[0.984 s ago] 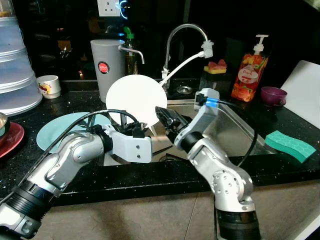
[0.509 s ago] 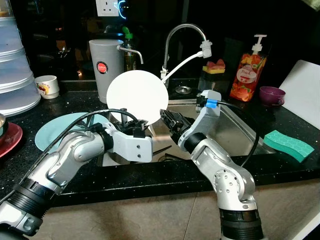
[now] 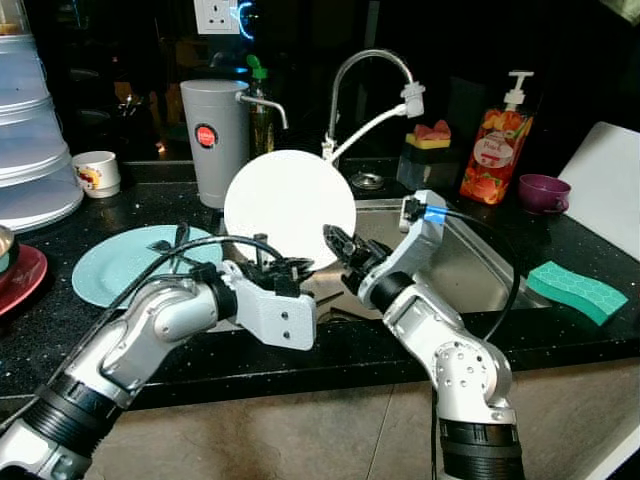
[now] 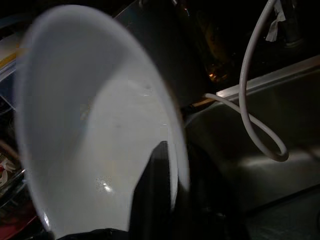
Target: Kitchen organization
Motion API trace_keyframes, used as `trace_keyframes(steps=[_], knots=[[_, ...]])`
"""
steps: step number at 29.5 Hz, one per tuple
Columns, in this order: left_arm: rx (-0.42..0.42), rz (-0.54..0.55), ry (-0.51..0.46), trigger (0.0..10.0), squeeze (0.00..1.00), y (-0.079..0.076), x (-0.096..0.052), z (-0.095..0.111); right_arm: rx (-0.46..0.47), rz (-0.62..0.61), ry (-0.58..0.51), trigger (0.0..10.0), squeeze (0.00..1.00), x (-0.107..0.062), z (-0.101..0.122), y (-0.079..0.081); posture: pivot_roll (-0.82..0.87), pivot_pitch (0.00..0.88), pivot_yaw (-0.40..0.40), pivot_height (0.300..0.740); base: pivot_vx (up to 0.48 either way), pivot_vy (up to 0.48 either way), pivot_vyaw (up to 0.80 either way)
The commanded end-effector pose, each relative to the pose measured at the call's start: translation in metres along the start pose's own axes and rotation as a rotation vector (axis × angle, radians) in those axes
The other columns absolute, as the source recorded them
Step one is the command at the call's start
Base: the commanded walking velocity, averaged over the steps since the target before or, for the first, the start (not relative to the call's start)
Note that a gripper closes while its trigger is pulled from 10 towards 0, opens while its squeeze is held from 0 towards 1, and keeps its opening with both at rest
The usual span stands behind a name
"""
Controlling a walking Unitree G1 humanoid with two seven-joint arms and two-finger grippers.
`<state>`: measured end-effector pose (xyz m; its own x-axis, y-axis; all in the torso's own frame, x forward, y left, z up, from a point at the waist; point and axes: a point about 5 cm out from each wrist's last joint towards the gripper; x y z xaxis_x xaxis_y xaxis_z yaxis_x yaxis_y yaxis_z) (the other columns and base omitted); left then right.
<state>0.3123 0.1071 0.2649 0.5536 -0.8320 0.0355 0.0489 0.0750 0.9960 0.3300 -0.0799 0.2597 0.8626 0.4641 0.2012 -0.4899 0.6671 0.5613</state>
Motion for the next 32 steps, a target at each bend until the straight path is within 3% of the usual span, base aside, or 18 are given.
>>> trace_keyframes(steps=[1,6,7,8,9,19,20,29,30,32], knots=[[0.005,-0.001,-0.045,10.0,0.0,0.0,0.004,0.007,0.025,0.03,0.035,0.0,0.0,0.003,-0.007,0.003,0.09,0.044,-0.05,0.74,0.0,0.0,0.0],[-0.009,-0.01,-0.032,10.0,0.0,-0.001,0.003,0.006,0.029,0.039,0.027,0.0,0.0,0.003,-0.005,0.004,0.09,0.044,-0.05,0.74,0.0,0.0,0.0],[-0.011,-0.01,-0.03,10.0,0.08,-0.001,0.004,0.005,0.027,0.041,0.025,0.0,0.0,0.003,-0.004,0.004,0.08,0.048,-0.051,0.74,0.0,0.0,0.0],[-0.011,-0.01,-0.03,10.0,0.08,-0.001,0.004,0.005,0.027,0.042,0.025,0.0,0.0,0.003,-0.004,0.005,0.08,0.048,-0.051,0.74,0.0,0.0,0.0],[-0.015,-0.009,-0.025,10.0,1.0,0.0,0.004,0.004,0.028,0.043,0.024,0.0,0.0,0.003,-0.004,0.005,0.08,0.048,-0.051,0.74,0.0,0.0,0.0],[-0.042,-0.019,-0.008,10.0,1.0,0.0,0.004,0.003,0.033,0.038,0.012,0.0,0.0,0.002,-0.003,0.005,0.08,0.051,-0.047,0.74,0.0,0.0,0.0],[-0.047,-0.006,-0.006,10.0,0.0,0.001,0.003,0.003,0.031,0.029,0.009,0.0,0.0,0.002,-0.003,0.004,0.09,0.053,-0.044,0.74,0.0,0.0,0.0],[-0.058,0.018,0.046,10.0,0.0,0.004,-0.005,-0.004,0.013,-0.027,-0.016,0.0,0.0,0.004,0.002,-0.006,0.09,0.058,-0.045,0.74,0.0,0.0,0.0],[-0.083,0.018,0.051,10.0,0.0,0.004,-0.006,-0.004,-0.026,-0.062,-0.041,10.0,0.0,0.005,0.006,-0.011,0.09,0.058,-0.045,0.74,0.0,0.0,0.0],[-0.101,0.017,0.054,10.0,0.0,0.003,-0.008,-0.004,-0.055,-0.088,-0.059,10.0,0.0,0.006,0.01,-0.014,0.09,0.058,-0.045,0.74,0.0,0.0,0.0]])
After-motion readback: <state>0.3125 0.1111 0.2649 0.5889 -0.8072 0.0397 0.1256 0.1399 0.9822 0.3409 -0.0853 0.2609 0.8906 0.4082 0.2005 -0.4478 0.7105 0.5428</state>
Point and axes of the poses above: a point about 5 cm out from each wrist's last joint towards the gripper, its own x axis pointing out of the wrist towards the gripper, its own z axis along the axis of the wrist's last joint, y = z × x, and after that the axes turned 3 degrees about x, right-handed
